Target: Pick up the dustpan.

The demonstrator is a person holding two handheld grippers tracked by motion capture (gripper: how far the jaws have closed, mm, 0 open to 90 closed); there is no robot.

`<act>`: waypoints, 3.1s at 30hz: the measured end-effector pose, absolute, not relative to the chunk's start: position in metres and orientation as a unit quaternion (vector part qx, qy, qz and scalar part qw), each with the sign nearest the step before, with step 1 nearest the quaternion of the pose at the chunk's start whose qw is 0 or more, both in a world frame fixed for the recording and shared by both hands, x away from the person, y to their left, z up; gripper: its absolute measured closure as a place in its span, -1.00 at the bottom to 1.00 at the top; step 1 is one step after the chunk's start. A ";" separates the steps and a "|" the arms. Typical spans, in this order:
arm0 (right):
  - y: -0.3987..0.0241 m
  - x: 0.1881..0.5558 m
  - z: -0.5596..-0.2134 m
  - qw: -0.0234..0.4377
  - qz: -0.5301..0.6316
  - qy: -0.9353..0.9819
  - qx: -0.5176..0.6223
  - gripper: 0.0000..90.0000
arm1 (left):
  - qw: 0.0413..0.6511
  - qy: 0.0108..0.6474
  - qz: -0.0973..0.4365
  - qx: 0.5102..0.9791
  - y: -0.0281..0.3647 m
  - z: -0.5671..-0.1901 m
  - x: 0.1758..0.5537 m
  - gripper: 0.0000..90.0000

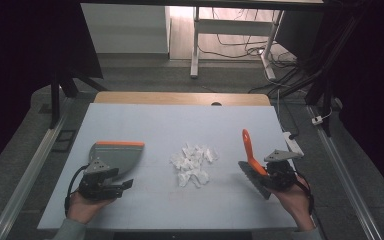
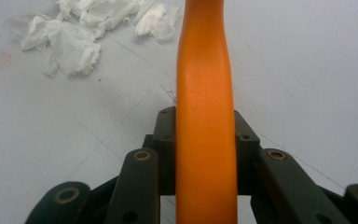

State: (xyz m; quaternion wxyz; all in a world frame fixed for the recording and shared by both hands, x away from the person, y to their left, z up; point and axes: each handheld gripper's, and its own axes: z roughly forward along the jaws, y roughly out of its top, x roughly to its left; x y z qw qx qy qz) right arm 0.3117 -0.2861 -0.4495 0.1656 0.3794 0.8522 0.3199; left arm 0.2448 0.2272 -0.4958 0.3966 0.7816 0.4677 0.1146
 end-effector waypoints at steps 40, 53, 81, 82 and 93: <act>-0.284 0.310 -0.446 0.173 0.324 0.852 0.372 0.57 | 0.401 0.468 0.109 0.780 0.226 -0.488 0.242 -0.39; -0.287 0.309 -0.442 0.171 0.334 0.851 0.367 0.57 | 0.356 0.532 0.123 0.758 0.229 -0.456 0.238 -0.42; -0.285 0.309 -0.446 0.173 0.327 0.853 0.367 0.57 | 0.269 0.599 0.113 0.745 0.258 -0.470 0.230 -0.59; -0.285 0.309 -0.446 0.173 0.327 0.853 0.368 0.57 | 0.266 0.600 0.110 0.746 0.258 -0.471 0.231 -0.60; -0.284 0.310 -0.448 0.171 0.323 0.855 0.367 0.57 | 0.253 0.630 0.070 0.731 0.262 -0.499 0.248 -0.61</act>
